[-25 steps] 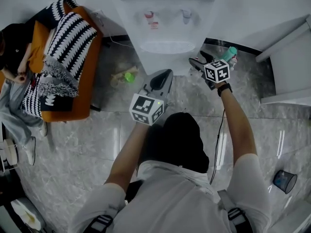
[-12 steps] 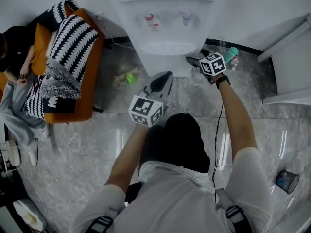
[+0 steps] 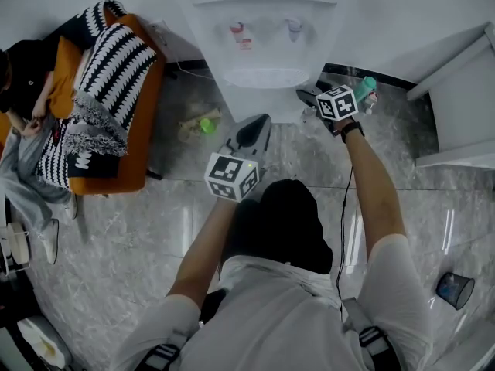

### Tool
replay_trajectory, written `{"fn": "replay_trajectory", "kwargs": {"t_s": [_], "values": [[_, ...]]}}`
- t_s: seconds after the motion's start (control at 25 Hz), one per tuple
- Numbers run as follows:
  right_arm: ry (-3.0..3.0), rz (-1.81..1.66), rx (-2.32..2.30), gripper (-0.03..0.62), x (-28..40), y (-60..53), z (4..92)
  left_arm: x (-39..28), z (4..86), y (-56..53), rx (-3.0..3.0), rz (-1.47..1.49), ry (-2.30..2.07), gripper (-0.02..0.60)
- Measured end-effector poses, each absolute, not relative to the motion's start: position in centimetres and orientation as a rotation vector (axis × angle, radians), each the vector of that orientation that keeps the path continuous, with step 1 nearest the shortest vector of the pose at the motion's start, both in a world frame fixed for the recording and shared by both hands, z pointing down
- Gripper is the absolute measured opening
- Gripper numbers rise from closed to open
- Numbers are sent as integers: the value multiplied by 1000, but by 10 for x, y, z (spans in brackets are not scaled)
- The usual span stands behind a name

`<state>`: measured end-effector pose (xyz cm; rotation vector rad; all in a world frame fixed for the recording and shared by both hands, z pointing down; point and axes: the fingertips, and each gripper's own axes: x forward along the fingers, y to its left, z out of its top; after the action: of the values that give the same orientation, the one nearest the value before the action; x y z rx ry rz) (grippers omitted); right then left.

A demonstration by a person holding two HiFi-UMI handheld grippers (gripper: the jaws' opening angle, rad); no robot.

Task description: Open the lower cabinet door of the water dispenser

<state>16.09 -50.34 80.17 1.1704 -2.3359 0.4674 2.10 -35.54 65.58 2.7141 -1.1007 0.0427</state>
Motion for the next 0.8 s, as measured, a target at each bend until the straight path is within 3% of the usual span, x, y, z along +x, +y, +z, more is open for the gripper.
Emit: {"fn": "replay_trajectory", "kwargs": {"t_s": [0.36, 0.8], "values": [[-2334, 486, 1146, 275, 160, -493, 799, 14, 656, -358, 2684, 27, -1128, 14], [-2326, 407, 953, 190, 158, -441, 802, 29, 653, -346, 2688, -6, -1100, 14]]}}
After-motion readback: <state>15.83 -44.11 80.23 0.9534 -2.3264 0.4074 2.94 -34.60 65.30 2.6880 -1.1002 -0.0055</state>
